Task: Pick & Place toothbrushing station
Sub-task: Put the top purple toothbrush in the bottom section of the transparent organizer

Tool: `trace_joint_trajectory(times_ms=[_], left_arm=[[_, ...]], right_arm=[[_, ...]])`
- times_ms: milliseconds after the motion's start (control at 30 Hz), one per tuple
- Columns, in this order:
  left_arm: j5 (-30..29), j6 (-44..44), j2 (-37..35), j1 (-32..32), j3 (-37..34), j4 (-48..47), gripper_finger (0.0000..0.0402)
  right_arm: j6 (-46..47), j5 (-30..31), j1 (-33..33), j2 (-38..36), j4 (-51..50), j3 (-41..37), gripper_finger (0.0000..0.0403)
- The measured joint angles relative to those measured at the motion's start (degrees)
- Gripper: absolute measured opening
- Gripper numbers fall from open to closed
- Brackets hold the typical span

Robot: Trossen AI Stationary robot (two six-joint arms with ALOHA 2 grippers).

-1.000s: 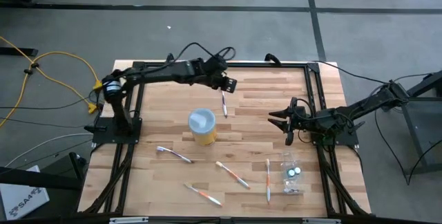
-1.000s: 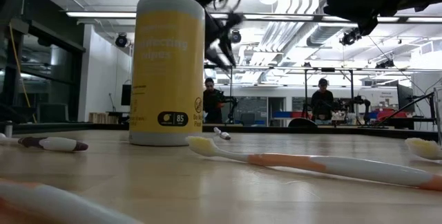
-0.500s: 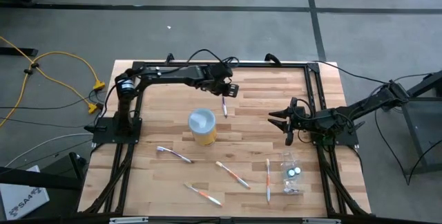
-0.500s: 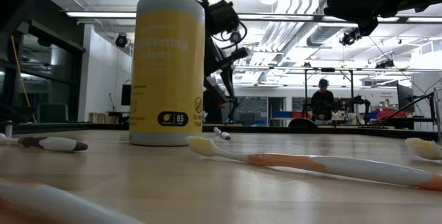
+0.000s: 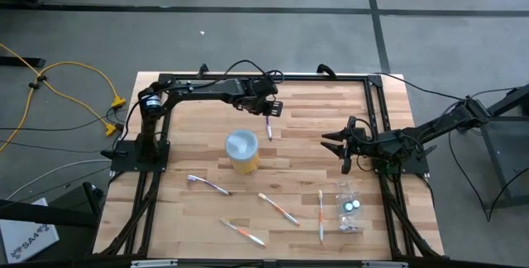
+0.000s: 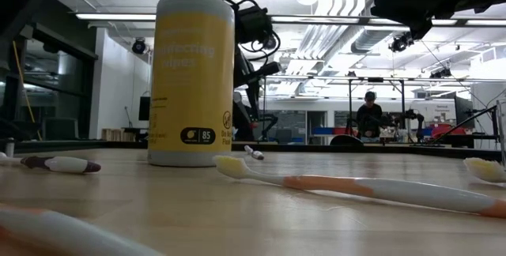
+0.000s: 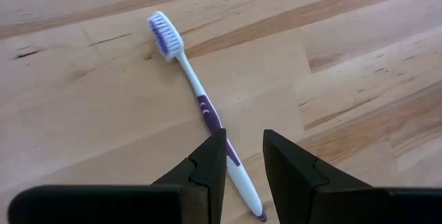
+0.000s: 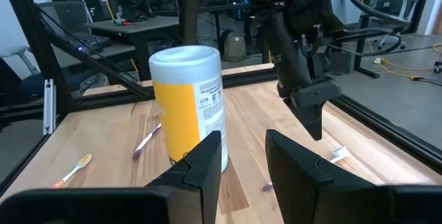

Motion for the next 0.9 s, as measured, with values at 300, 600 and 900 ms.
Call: trace_joint_trajectory(times_ms=[300,600,900], left_arm=[[3.59,-0.43,4.91,0.31,-0.04,1.89,0.0092],[2.56,-0.01,5.39,0.63,0.04,2.65,0.0092],[2.34,0.00,7.85,0.63,0.00,3.42,0.0092]], right_arm=[[-0.13,0.02,-0.02,-0.02,0.90,0.00,0.0105],[-0.15,0.00,-0.02,0.00,0.66,0.00,0.0105],[-0.14,0.00,-0.02,-0.02,0.68,0.00,0.0105]])
